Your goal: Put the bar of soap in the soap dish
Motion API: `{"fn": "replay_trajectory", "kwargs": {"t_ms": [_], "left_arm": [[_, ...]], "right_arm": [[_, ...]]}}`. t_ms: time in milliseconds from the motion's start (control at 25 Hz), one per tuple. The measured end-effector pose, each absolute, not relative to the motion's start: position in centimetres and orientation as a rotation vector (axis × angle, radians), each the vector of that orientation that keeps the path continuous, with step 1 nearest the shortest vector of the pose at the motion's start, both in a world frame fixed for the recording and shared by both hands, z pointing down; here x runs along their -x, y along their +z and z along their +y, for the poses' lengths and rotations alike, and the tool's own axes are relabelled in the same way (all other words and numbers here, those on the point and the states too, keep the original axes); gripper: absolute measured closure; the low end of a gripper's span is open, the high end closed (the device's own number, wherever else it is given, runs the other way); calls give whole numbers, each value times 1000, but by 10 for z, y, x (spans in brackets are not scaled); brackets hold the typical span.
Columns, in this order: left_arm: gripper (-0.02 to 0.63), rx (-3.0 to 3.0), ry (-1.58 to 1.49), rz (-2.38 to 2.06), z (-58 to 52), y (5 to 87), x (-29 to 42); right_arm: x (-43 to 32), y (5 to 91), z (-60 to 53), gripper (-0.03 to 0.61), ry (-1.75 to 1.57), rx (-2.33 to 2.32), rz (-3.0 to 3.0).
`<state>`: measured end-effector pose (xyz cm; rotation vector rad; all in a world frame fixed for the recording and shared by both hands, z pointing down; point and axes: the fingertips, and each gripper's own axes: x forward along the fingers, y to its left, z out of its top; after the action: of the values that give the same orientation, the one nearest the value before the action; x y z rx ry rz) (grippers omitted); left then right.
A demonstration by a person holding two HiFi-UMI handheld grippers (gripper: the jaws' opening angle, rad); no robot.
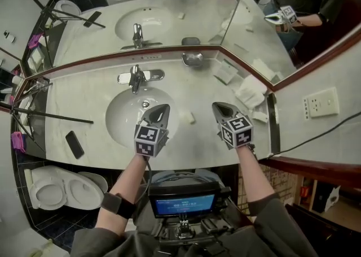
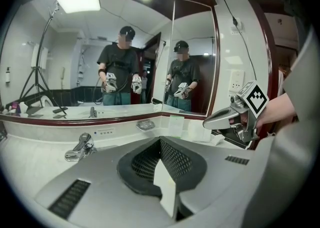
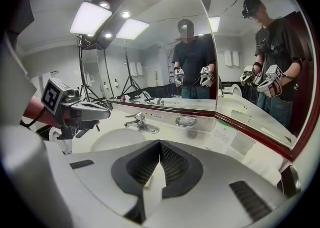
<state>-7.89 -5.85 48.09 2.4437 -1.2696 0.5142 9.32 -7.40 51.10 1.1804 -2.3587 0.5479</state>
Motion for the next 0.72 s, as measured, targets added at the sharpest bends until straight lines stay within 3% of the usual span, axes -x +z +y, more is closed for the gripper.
{"fn": "replay_trajectory", "kwargs": {"t_ms": [320,440,720], "left_arm": [[612,-2418,534,-1287,-58,484,84],[612,-2408,535,-1288,-58,488,86],[612,-2392,549,-1273,-60,500,90]], "right_arm": [[-77,541,-71,546,454,-1059,-2274],[-64,567,-67,451,417,-964,-2229],[-29,620,-55,357,464,-802,-2121]]}}
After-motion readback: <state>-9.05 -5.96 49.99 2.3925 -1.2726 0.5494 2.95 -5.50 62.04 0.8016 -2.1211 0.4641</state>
